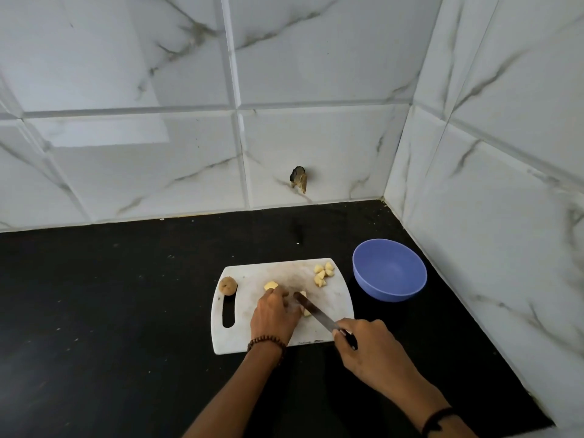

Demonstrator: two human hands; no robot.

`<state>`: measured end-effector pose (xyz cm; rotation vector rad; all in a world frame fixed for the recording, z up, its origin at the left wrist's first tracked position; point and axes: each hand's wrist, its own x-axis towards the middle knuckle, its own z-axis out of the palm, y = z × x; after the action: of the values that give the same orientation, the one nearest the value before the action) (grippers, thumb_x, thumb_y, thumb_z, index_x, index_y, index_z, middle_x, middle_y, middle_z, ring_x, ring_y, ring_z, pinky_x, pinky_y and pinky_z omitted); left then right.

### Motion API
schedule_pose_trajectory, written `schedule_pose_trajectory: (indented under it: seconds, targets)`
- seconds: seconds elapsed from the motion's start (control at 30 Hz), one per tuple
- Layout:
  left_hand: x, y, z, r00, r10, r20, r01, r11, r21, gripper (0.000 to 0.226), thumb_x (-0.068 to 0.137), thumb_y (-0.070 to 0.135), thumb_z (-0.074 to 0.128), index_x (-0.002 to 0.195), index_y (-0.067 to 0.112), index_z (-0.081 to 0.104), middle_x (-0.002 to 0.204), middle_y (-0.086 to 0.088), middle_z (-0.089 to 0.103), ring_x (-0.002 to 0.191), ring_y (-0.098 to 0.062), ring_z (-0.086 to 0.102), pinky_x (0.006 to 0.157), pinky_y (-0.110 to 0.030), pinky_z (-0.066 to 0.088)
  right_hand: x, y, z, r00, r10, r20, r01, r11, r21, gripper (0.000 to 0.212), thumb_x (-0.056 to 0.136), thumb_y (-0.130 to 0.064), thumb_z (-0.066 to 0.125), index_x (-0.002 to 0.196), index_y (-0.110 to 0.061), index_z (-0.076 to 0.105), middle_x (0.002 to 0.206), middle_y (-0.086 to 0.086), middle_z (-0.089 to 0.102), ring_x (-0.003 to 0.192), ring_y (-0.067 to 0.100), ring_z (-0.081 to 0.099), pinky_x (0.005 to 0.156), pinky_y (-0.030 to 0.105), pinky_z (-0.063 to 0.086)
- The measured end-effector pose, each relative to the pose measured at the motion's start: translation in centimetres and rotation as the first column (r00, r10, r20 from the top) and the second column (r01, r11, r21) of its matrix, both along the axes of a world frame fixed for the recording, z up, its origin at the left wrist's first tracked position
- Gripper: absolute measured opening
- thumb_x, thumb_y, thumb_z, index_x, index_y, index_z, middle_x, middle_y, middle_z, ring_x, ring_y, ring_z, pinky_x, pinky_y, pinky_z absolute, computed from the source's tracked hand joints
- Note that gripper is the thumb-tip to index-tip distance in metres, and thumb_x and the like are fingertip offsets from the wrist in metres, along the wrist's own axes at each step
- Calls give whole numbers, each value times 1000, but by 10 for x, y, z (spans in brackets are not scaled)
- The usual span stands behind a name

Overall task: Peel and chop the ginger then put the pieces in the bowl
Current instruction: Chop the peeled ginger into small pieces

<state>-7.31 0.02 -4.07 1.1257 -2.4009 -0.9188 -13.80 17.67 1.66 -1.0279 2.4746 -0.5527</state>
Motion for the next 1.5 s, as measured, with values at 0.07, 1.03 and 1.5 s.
schedule_pose_trajectory:
  seconds: [0.07,1.03,1.5]
  targets:
    - [-2,-2,1,1000,-13,15,13,1000,-1,33,86,31,65,116,23,55,109,4,58,94,-13,57,79,-26,51,-1,0,0,999,-27,23,27,999,-34,18,98,-42,51,104,-30,62,86,-7,61,74,9,65,70,27,59]
    - [4,-17,-3,997,-64,-33,61,996,-67,14,82,21,72,95,20,73,93,6,68,84,-6,61,81,-23,54,17,-46,-19,980,-101,174,127,981,-145,21,101,-42,43,93,-26,56,84,-2,59,83,13,60,56,17,37]
    - [5,-16,-3,997,-70,-29,68,996,-63,14,85,23,69,98,19,72,98,6,66,85,-5,60,79,-14,50,14,-50,-21,998,-45,43,51,990,-130,25,102,-41,41,112,-24,57,91,-3,59,83,12,60,71,23,54]
